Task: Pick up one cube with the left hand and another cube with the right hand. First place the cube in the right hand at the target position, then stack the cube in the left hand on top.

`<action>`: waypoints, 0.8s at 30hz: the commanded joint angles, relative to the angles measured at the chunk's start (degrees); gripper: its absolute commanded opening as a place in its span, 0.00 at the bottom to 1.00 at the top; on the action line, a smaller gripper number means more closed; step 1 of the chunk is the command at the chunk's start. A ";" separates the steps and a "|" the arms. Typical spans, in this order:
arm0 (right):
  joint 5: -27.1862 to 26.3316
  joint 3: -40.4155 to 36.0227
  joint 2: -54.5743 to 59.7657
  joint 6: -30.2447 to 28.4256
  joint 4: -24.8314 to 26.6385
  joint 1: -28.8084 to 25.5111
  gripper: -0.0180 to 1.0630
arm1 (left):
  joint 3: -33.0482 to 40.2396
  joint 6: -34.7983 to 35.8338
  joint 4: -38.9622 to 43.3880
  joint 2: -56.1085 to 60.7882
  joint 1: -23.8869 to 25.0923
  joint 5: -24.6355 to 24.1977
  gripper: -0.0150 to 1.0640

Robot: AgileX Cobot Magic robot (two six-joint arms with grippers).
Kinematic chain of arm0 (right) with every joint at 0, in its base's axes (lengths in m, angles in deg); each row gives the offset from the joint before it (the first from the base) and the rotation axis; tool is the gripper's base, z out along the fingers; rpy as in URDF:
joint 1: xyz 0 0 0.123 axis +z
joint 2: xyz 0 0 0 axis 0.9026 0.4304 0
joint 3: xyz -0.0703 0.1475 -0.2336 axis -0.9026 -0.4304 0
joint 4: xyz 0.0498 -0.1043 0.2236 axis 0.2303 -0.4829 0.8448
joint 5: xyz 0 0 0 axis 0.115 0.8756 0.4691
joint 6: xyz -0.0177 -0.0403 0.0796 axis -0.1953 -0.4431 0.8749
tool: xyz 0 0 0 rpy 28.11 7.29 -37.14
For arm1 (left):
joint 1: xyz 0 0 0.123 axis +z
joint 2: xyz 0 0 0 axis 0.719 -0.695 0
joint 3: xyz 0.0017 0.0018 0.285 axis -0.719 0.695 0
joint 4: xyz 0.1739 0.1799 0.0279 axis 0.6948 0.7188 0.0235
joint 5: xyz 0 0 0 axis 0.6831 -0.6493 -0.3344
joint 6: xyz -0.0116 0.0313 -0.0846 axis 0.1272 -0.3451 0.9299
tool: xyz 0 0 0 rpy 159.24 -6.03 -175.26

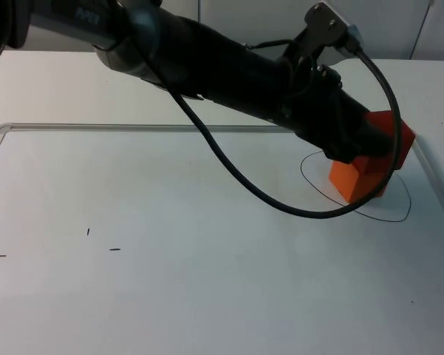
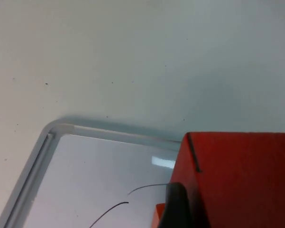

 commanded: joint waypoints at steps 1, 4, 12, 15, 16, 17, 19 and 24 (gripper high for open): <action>-0.65 -0.23 0.04 -0.32 -0.10 0.20 0.98 | 0.05 0.41 0.42 1.09 0.31 -0.35 0.58; -0.65 -0.23 0.04 -0.32 -0.10 0.20 0.98 | 0.05 1.88 1.07 1.84 0.46 -0.97 0.58; -0.98 -0.23 0.04 -0.73 -0.10 0.20 0.98 | 0.05 8.48 12.02 7.43 1.13 -1.73 0.58; -1.41 -0.23 0.04 -0.83 -0.10 0.20 0.98 | 0.05 10.43 13.66 9.12 1.13 -3.82 0.58; -1.78 -0.23 0.04 -1.42 -0.10 0.20 0.98 | 0.05 11.01 13.77 10.20 1.13 -5.22 0.58; -1.78 -0.23 0.04 -1.42 -0.10 0.20 0.98 | 0.05 11.01 13.77 10.20 1.13 -5.22 0.58; -2.78 -0.23 0.04 -1.40 -0.10 0.20 0.98 | 0.05 12.13 13.77 12.69 1.13 -7.45 0.58; -3.59 -0.23 0.04 -2.35 -0.10 0.20 0.98 | 0.05 14.83 13.77 19.84 1.03 -8.54 0.58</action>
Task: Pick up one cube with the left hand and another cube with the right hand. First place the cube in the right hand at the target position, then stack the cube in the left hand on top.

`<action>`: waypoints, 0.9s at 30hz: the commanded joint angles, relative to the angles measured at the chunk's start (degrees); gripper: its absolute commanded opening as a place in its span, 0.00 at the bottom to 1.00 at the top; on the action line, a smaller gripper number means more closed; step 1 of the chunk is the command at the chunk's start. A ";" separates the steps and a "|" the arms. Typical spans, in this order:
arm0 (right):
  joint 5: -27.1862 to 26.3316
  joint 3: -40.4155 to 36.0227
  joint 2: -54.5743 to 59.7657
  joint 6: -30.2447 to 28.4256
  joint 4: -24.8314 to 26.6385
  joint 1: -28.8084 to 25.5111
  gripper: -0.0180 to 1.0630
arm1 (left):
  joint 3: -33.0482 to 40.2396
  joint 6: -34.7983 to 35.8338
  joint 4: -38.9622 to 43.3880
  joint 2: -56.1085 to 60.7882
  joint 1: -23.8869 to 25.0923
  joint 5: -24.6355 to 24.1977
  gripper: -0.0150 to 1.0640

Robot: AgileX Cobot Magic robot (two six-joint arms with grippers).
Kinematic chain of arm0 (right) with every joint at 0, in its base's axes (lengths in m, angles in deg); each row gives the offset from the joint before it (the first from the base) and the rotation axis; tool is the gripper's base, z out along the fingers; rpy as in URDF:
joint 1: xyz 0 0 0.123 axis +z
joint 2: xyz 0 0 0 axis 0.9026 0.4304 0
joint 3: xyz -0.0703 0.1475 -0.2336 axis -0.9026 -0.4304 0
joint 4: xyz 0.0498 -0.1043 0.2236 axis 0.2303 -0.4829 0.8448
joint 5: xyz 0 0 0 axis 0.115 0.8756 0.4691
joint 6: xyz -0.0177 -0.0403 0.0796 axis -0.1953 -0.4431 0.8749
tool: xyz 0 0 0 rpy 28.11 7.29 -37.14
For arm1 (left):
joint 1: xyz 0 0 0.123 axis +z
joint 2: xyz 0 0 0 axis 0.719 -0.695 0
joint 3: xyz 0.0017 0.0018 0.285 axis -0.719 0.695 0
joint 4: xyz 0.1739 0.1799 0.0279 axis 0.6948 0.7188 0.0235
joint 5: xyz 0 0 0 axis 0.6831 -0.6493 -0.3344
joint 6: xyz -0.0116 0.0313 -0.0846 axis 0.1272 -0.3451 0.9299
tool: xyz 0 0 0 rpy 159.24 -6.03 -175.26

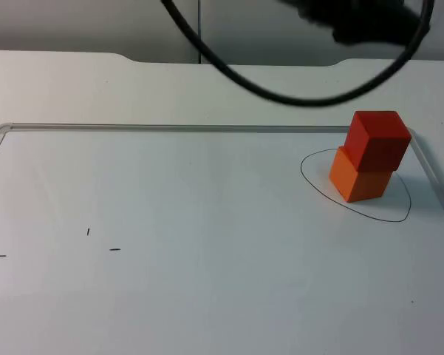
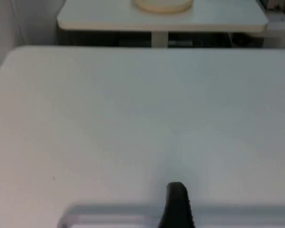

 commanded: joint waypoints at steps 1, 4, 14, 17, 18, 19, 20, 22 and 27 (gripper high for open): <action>-1.09 -0.23 0.04 -1.05 -0.10 0.20 0.98 | 0.05 2.07 -0.18 3.85 -0.26 -1.60 0.58; -1.09 -0.23 0.04 -2.49 -0.20 0.20 0.98 | 0.05 9.98 1.73 10.66 -0.26 2.55 0.58; -1.09 -0.23 0.04 -2.89 0.04 0.20 0.98 | 0.05 71.02 56.72 30.81 -0.26 17.09 0.58; -1.09 -0.23 0.04 -2.88 0.26 0.20 0.98 | 0.15 83.51 74.27 33.88 -0.26 12.45 0.58; -1.09 -0.23 0.04 -2.88 0.39 0.20 0.98 | 0.15 89.94 81.84 35.86 -0.26 7.91 0.58; -1.09 -0.23 0.04 -2.88 0.39 0.20 0.98 | 0.15 89.94 81.84 35.86 -0.26 7.91 0.58; -1.09 -0.23 0.04 -3.60 1.36 0.20 0.98 | 0.74 91.68 85.64 36.92 -0.26 4.99 0.58; -1.09 -0.23 0.04 -5.57 3.74 0.20 0.98 | 3.94 92.30 88.25 40.33 -0.26 3.10 0.58; -1.57 -0.23 0.04 -7.42 7.29 0.20 0.98 | 17.07 92.40 86.67 50.92 -0.26 9.31 0.58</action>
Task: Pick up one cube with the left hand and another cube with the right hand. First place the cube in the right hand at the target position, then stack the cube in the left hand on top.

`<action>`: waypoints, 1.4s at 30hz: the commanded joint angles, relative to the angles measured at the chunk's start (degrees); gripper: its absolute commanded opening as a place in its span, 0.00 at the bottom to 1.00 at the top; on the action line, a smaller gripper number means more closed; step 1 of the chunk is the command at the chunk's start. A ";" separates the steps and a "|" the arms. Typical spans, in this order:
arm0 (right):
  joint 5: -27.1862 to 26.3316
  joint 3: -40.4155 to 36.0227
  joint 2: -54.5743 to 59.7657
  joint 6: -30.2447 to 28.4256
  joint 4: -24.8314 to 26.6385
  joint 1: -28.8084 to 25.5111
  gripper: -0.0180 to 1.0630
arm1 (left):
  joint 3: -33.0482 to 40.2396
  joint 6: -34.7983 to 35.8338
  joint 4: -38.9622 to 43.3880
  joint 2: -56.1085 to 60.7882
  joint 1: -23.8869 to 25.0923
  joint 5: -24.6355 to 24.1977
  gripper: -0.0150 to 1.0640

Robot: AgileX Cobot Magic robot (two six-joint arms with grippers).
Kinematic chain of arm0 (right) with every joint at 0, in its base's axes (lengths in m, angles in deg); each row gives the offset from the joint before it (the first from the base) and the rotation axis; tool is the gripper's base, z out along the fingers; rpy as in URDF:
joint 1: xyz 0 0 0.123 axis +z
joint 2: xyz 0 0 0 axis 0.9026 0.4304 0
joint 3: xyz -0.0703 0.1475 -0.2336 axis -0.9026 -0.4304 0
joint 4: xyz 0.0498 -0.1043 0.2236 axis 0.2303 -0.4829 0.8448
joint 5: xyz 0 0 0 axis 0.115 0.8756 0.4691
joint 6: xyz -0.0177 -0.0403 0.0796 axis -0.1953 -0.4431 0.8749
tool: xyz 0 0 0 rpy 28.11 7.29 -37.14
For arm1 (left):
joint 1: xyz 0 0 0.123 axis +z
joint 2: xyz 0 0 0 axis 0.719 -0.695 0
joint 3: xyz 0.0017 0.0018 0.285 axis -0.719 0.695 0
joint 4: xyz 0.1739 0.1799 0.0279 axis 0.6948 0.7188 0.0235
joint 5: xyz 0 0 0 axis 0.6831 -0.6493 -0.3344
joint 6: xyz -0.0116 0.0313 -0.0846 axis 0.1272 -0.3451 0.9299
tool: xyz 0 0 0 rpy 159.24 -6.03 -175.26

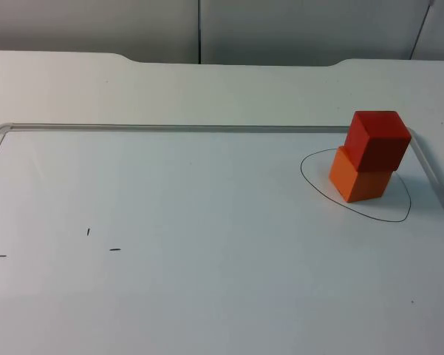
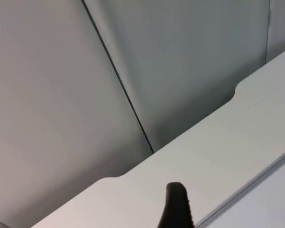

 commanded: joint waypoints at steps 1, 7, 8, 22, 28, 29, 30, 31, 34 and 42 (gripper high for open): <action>-1.20 -0.23 0.04 -1.43 2.15 0.20 0.98 | 8.41 1.18 -1.12 7.36 -0.26 5.34 0.58; -1.21 -0.23 0.04 -1.58 2.97 0.20 0.98 | 24.80 -2.76 -4.33 23.87 -0.26 8.63 0.58; -1.21 -0.23 0.04 -1.58 2.97 0.20 0.98 | 24.80 -2.76 -4.33 23.87 -0.26 8.63 0.58; -0.04 -0.23 -0.06 -5.80 9.49 0.20 0.98 | 49.80 -13.96 -21.80 55.76 -0.26 -3.67 0.58; -0.67 -2.59 -3.00 -7.57 9.49 0.20 0.98 | 57.11 -8.10 -20.49 70.49 -0.26 -7.84 0.58; -1.55 -4.58 -4.70 -8.12 9.49 0.20 0.98 | 58.37 -5.75 -19.03 72.97 -0.26 -9.00 0.58; -2.61 -6.93 -6.39 -8.54 9.49 0.20 0.98 | 59.69 -2.82 -17.94 75.29 -0.26 -10.05 0.58; -3.14 -8.24 -7.46 -8.65 9.49 0.20 0.98 | 60.00 -2.02 -17.23 76.31 -0.26 -10.66 0.58; -5.93 -16.41 -14.17 -8.41 9.37 0.20 0.98 | 59.76 2.96 -14.40 77.79 -0.15 -12.80 0.58; -9.02 -31.85 -28.77 -2.62 9.16 0.20 0.98 | 59.63 3.33 -14.08 77.79 -0.15 -18.76 0.58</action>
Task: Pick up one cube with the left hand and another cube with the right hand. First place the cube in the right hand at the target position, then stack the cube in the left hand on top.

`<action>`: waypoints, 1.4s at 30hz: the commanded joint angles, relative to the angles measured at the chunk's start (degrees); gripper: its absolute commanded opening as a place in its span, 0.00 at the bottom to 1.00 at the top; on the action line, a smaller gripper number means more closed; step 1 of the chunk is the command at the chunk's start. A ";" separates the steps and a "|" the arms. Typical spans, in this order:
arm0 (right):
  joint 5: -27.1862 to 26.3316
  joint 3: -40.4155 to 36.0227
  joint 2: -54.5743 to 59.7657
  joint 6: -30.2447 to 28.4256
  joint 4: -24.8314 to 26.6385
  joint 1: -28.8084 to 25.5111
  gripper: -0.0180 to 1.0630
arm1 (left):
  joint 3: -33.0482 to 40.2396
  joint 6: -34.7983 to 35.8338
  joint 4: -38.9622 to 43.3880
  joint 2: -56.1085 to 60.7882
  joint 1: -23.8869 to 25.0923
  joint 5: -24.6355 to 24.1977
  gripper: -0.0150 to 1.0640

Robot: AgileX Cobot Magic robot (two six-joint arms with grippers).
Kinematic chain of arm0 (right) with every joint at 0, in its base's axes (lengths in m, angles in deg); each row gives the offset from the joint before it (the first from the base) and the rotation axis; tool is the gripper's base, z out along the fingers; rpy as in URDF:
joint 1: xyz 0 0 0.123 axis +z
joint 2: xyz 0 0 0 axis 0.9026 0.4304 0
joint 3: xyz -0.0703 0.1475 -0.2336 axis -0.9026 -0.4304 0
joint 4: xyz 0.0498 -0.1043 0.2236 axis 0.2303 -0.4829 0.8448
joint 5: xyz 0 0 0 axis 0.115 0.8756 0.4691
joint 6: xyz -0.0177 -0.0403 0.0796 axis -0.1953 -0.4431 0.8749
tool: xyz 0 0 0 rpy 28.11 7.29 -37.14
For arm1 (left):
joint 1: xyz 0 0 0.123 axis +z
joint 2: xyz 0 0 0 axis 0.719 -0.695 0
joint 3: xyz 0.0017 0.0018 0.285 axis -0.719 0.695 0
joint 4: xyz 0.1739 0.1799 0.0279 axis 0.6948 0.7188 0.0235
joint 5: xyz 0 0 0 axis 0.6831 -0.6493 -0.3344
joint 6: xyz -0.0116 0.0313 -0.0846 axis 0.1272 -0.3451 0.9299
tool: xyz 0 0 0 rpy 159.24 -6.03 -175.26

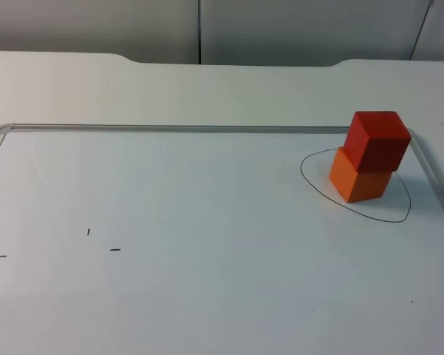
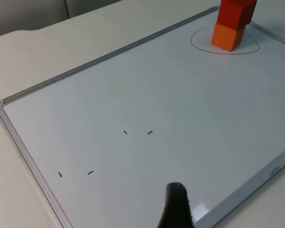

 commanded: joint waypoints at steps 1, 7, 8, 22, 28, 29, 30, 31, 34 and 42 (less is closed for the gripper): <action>-0.56 -3.33 -3.53 2.41 0.15 0.09 0.98 | 0.11 0.54 0.22 0.26 -0.15 -0.52 0.58; 2.35 -7.60 -10.60 6.21 -0.10 0.09 0.98 | 0.11 0.54 0.22 0.26 -0.15 -0.52 0.58; 2.69 -7.78 -11.18 6.34 -0.10 0.09 0.98 | 0.11 0.54 0.33 0.26 -0.15 -0.52 0.58; 12.46 -8.40 -15.24 7.72 -4.51 0.09 0.98 | 0.11 0.07 4.41 0.26 -0.15 -0.52 0.63; 13.30 -8.40 -15.24 9.06 -6.76 0.09 0.98 | 0.11 0.07 4.41 0.26 -0.15 -0.52 0.99; 13.30 -8.40 -15.24 9.06 -6.76 0.09 0.98 | 0.11 0.07 4.41 0.26 -0.15 -0.52 0.99; 13.30 -8.40 -15.24 9.06 -6.76 0.09 0.98 | 0.11 0.07 4.41 0.26 -0.15 -0.52 0.99; 13.30 -8.40 -15.24 9.19 -6.76 0.09 0.98 | 0.11 0.07 4.41 0.26 -0.15 -0.52 0.99; 13.30 -8.40 -15.24 10.73 -7.30 0.09 0.98 | 0.11 0.07 4.65 0.26 -0.15 -0.52 0.99; 13.30 -8.40 -15.24 11.68 -6.79 0.09 0.98 | 0.70 -0.06 5.36 0.26 -0.15 0.80 0.99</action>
